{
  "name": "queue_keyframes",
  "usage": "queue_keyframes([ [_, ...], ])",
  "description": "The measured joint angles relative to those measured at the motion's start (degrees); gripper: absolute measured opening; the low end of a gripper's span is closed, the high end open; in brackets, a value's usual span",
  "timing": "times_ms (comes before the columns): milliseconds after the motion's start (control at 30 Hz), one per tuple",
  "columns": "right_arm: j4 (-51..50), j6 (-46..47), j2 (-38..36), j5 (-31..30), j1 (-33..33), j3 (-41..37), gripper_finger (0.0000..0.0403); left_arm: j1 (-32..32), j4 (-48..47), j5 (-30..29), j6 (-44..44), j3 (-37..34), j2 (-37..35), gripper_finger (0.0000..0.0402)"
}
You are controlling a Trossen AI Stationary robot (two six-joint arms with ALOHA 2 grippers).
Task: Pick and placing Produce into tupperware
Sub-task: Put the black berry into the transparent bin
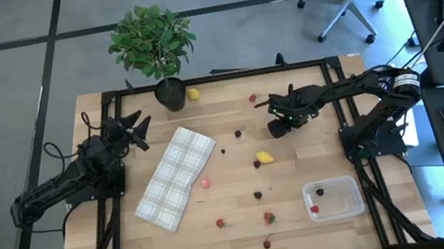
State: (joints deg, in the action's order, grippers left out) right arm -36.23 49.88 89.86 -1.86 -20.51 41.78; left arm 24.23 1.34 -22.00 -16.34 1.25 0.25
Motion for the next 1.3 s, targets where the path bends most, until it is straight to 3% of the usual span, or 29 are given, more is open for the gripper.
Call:
queue_keyframes([
  [533,-0.13,-0.42,0.04,0.22,0.04,-0.09,0.0144,0.02,-0.02,0.00,0.00,-0.02,0.00,0.0225],
  [967,-0.01,0.57,0.04,0.39,0.02,-0.11,0.0053,0.02,0.00,-0.02,0.00,-0.02,0.00,0.0225],
  [1200,-0.88,-1.08,-0.47,0.74,0.02,0.57,0.0051,0.00,0.00,-0.01,0.00,0.00,0.00,0.0225],
  [1300,-6.21,-2.23,-1.71,4.07,0.59,3.22,0.0050,0.02,-0.02,-0.02,0.00,0.00,0.00,0.0225],
])
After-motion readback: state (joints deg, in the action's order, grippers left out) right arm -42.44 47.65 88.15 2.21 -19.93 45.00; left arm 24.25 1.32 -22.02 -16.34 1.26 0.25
